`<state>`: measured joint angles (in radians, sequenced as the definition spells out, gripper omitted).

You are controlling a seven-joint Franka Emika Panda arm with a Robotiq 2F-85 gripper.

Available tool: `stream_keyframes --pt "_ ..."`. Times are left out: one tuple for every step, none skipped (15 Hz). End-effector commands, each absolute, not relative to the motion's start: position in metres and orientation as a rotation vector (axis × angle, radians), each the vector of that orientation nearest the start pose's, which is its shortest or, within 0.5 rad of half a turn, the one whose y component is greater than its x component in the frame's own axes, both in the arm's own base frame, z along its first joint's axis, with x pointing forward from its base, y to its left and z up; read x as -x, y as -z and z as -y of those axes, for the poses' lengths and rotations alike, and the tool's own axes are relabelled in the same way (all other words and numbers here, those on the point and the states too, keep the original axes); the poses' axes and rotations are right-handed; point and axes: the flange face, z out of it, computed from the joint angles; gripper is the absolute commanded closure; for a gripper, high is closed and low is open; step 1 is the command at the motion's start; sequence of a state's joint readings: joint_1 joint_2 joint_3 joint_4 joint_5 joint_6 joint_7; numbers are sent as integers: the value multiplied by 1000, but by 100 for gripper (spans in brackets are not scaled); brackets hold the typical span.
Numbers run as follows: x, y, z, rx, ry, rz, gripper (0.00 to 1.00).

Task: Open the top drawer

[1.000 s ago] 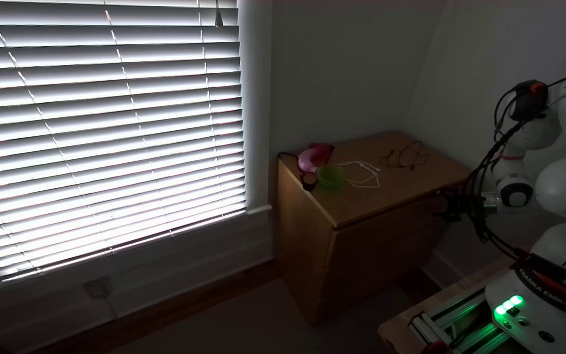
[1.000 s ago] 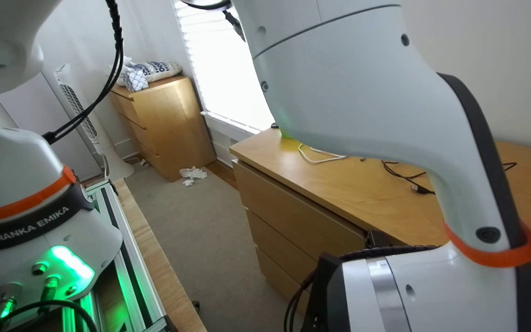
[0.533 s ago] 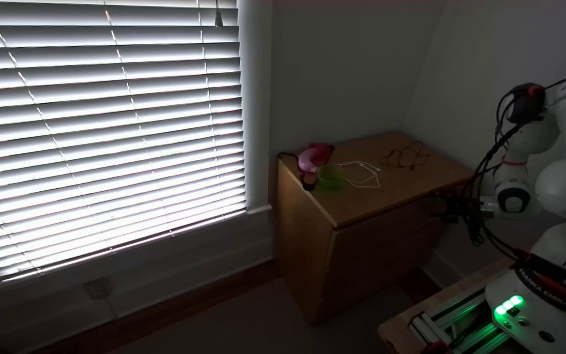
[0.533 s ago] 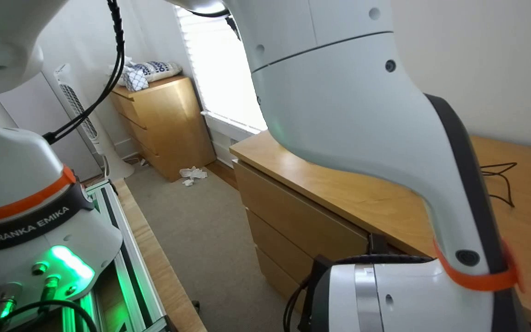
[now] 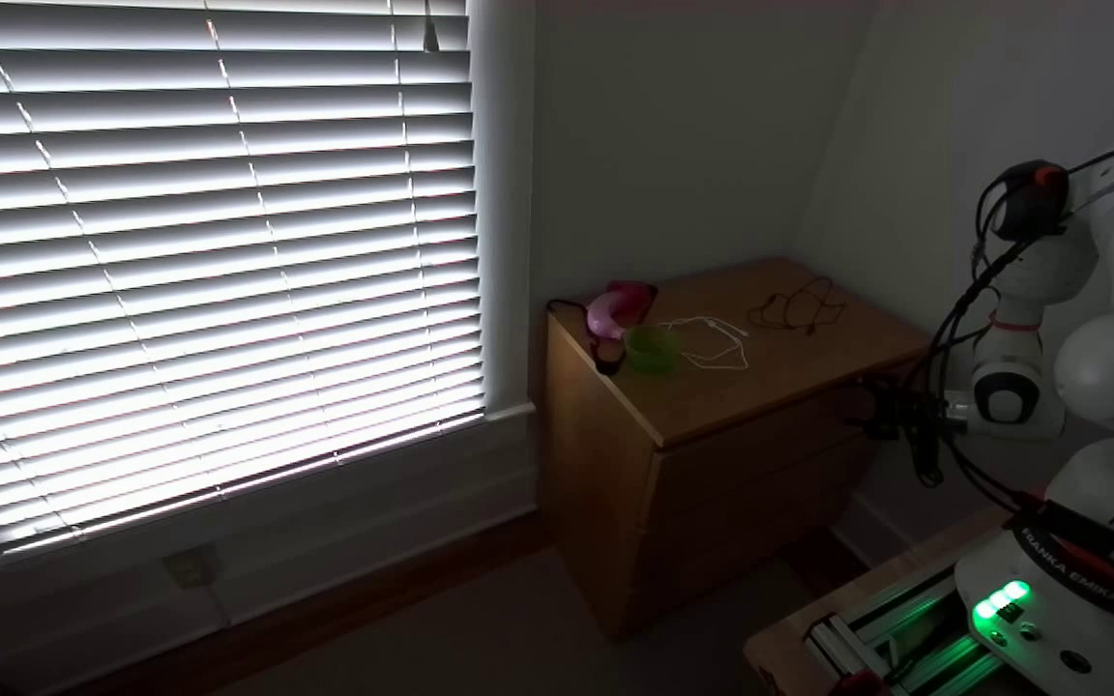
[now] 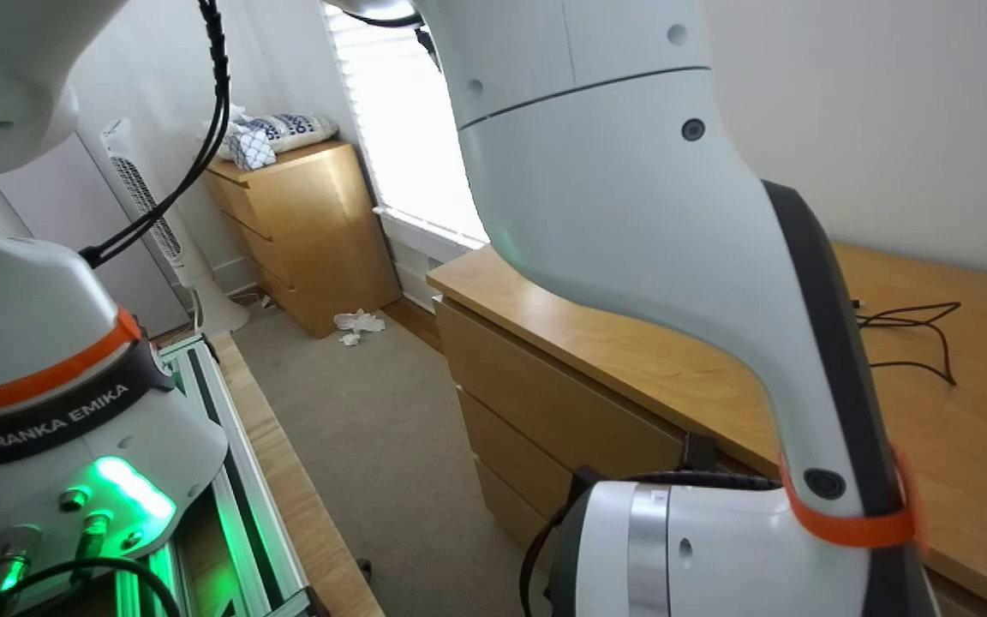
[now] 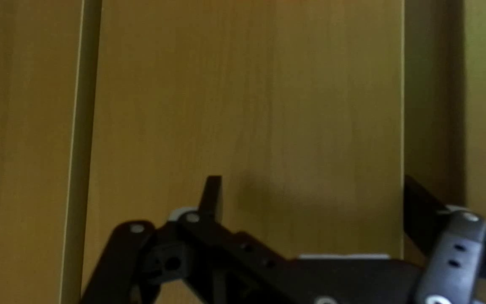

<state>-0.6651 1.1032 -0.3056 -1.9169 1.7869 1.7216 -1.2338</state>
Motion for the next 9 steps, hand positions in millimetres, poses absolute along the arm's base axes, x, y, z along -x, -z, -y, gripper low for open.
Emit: stream_keyframes --pt "-338 62 360 1671 674 -1202 0" --pt "-337 63 358 1692 673 -1211 0" --pt "-335 64 357 1729 660 -1224 0" --pt "-333 64 356 1755 645 -1226 0" --pt "-330 64 356 1797 616 -1233 0" --pt "-328 62 357 1827 588 -1225 0" --pt "-326 60 358 1850 565 -1213 0" --pt "-324 57 360 1875 545 -1205 0" --pt "-321 54 362 1897 510 -1194 0"
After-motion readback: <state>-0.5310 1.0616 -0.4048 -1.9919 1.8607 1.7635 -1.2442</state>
